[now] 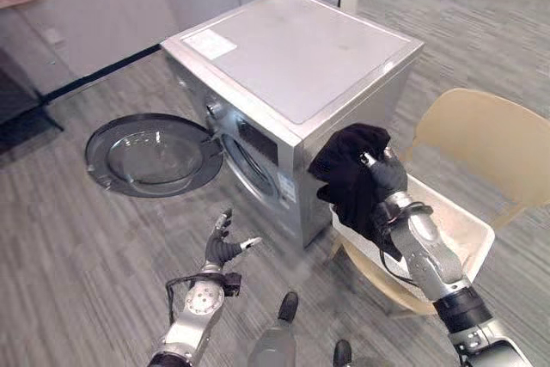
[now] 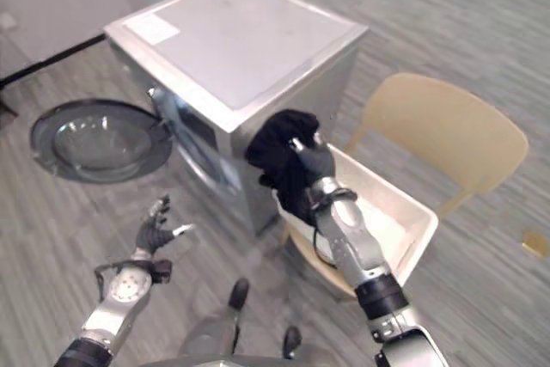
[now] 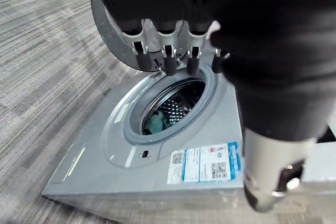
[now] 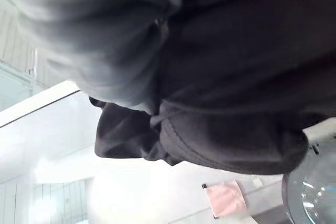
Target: Grab the laundry basket,head to the washer,open it,put in the laundry and shut it.
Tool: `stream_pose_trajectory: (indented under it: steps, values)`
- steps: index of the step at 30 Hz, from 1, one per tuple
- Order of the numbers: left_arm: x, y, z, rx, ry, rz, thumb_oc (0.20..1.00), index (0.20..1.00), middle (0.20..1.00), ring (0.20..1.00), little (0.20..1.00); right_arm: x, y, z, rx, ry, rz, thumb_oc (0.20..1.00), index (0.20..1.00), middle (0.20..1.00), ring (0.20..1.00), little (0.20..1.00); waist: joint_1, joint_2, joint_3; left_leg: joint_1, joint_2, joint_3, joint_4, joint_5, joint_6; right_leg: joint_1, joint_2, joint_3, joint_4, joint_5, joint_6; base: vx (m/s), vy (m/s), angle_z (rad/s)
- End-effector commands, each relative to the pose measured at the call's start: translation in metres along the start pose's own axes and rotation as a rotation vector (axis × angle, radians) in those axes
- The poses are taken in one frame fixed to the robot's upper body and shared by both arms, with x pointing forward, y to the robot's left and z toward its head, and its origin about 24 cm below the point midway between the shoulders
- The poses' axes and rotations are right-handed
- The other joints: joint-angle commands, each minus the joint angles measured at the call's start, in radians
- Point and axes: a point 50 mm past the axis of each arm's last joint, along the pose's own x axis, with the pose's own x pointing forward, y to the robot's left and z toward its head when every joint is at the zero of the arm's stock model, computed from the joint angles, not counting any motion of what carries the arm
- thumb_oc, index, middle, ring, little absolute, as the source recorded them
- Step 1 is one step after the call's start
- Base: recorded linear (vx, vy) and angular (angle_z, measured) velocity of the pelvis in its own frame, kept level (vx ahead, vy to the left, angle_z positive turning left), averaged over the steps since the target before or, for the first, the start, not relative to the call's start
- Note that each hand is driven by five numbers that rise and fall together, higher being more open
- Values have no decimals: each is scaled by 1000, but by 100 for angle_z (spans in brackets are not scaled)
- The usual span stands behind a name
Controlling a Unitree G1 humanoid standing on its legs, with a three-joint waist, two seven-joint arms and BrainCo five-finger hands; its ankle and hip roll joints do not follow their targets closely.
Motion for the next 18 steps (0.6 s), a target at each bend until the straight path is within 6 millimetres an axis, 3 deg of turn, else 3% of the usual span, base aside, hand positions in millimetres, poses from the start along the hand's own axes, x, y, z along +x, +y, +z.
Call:
stream_pose_trajectory:
  steps: [1, 3, 4, 6, 7, 10, 12, 14, 15, 18]
  values:
    - [20, -8, 44, 1, -186, -33, 1000, 1000, 1000, 1000, 1000, 12, 31, 51, 33, -270, 114, 200, 200, 200, 200, 200, -37, -91, 25, -50, -115, 125, 1, 33, 1, 132, -91, -5, -180, -15, 89, -281, 30, 106]
    - [24, -21, 60, 36, -253, -83, 1000, 1000, 1000, 1000, 1000, 14, 44, 55, 39, -292, 161, 200, 200, 200, 200, 200, -69, -100, 26, -29, -94, 184, 80, -10, 20, 119, -120, -47, -191, 12, 93, -209, 38, 71]
    - [24, -21, 60, 36, -254, -83, 1000, 1000, 1000, 1000, 1000, 14, 44, 55, 39, -292, 161, 200, 200, 200, 200, 200, -70, -99, 24, -33, -93, 183, 82, -10, 20, 117, -119, -48, -192, 14, 93, -229, 48, 47]
    - [32, -44, 82, 78, -338, -151, 1000, 1000, 1000, 1000, 1000, 14, 65, 67, 49, -340, 257, 200, 200, 200, 200, 200, -124, -119, 11, 41, -54, 243, 165, -113, 29, 97, -160, -113, -193, 25, 93, -184, 104, 68]
    - [34, -58, 92, 99, -371, -198, 1000, 1000, 1000, 1000, 1000, 15, 77, 67, 71, -336, 313, 200, 200, 200, 200, 200, -153, -116, -8, 129, -20, 268, 135, -137, 21, 86, -172, -161, -188, 24, 94, -72, 113, 113]
    - [35, -66, 96, 108, -385, -217, 1000, 1000, 1000, 1000, 1000, 15, 85, 68, 91, -336, 340, 200, 200, 200, 200, 200, -163, -109, -23, 151, -24, 272, 103, -136, 26, 88, -171, -174, -194, 28, 104, 33, 104, 97]
    - [44, -86, 104, 189, -403, -248, 1000, 1000, 1000, 1000, 1000, 18, 109, 73, 142, -354, 439, 200, 200, 200, 200, 200, -174, -107, -52, 197, -45, 267, -11, -117, 29, 106, -175, -187, -200, 42, 117, 84, 186, 2]
    - [46, -90, 106, 201, -405, -259, 1000, 1000, 1000, 1000, 1000, 19, 113, 75, 149, -358, 456, 200, 200, 200, 200, 200, -176, -107, -60, 205, -50, 265, -27, -114, 30, 109, -176, -189, -202, 43, 119, 42, 136, 17]
    - [50, -97, 113, 229, -423, -273, 1000, 1000, 1000, 1000, 1000, 21, 128, 81, 169, -370, 517, 200, 200, 200, 200, 200, -174, -109, -71, 221, -58, 268, -51, -113, 34, 114, -180, -189, -207, 46, 126, 7, 133, 22]
    - [55, -104, 118, 252, -427, -287, 1000, 1000, 1000, 1000, 1000, 22, 138, 86, 187, -379, 563, 200, 200, 200, 200, 200, -172, -114, -81, 231, -63, 274, -61, -114, 37, 119, -185, -188, -212, 52, 132, -1, 116, 16]
